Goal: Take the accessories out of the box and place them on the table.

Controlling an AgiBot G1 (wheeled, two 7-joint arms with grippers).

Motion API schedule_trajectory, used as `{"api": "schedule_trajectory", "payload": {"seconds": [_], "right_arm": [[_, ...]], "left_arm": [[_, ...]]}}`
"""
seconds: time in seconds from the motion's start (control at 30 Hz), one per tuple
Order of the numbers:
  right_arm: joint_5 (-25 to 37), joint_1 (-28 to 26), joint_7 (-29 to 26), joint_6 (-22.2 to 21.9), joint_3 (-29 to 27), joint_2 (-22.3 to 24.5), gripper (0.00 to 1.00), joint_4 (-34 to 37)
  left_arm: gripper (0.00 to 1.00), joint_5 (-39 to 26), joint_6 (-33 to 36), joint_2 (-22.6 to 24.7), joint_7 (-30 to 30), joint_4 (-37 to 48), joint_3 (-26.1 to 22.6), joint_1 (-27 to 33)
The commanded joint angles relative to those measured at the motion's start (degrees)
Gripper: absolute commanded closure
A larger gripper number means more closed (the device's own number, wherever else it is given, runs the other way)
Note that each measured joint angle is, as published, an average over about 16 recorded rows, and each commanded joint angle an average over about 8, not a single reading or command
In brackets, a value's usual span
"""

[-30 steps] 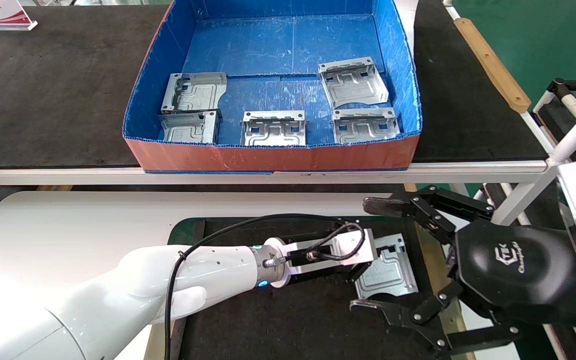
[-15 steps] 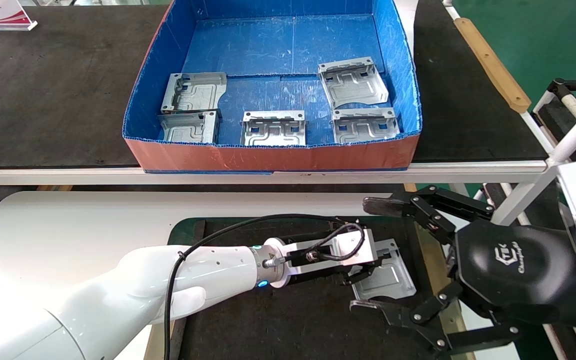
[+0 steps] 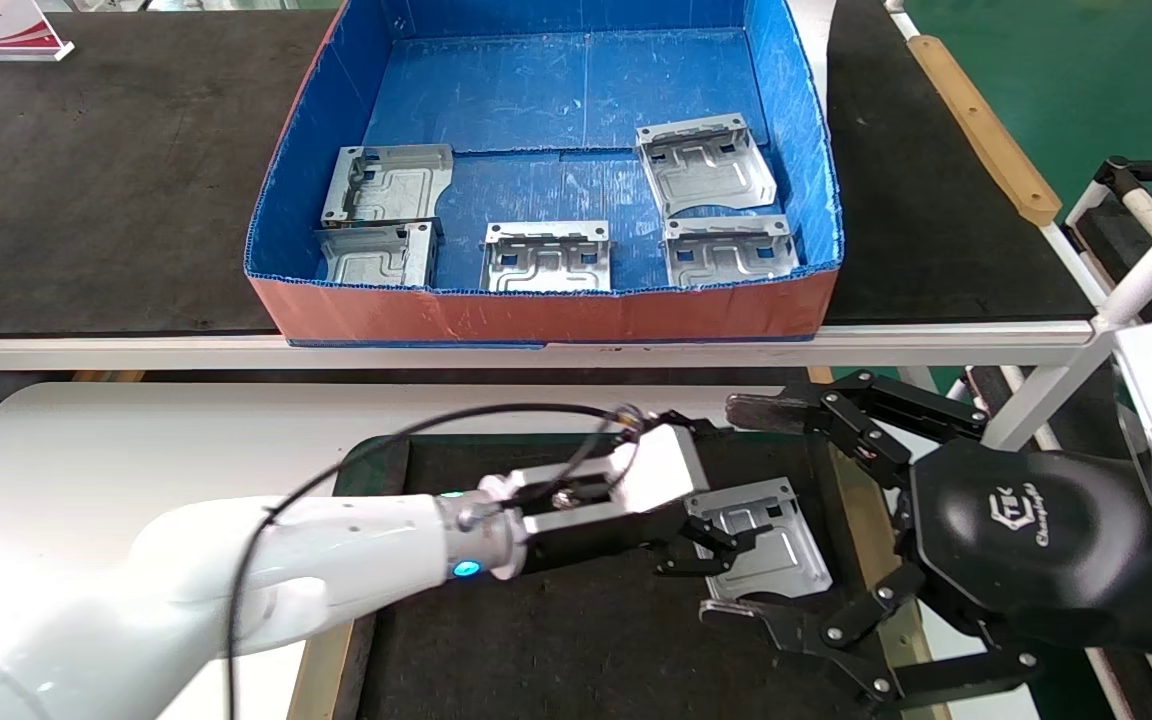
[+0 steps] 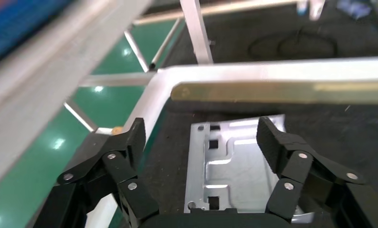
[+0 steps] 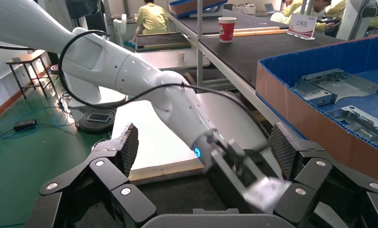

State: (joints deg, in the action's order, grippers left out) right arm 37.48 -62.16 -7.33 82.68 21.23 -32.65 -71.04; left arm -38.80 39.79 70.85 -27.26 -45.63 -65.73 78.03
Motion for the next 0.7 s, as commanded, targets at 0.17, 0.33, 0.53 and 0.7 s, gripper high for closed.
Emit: {"api": "schedule_trajectory", "payload": {"seconds": [0.17, 0.33, 0.53, 0.7], "right_arm": [[0.0, 0.0, 0.0, 0.0, 0.0, 0.0, 0.0, 0.0], [0.0, 0.0, 0.0, 0.0, 0.0, 0.0, 0.0, 0.0], [0.0, 0.0, 0.0, 0.0, 0.0, 0.0, 0.0, 0.0], [0.0, 0.0, 0.0, 0.0, 0.0, 0.0, 0.0, 0.0]], "left_arm": [[0.0, -0.4, 5.6, -4.4, 4.6, -3.4, 6.1, -2.0], [0.0, -0.7, 10.3, -8.0, 8.5, -6.2, 11.1, -3.7], [0.0, -1.1, 15.9, -12.4, 13.1, -9.7, 17.2, -5.7], [0.0, -1.3, 19.1, -14.9, 15.8, -11.6, 20.7, -6.8]]}}
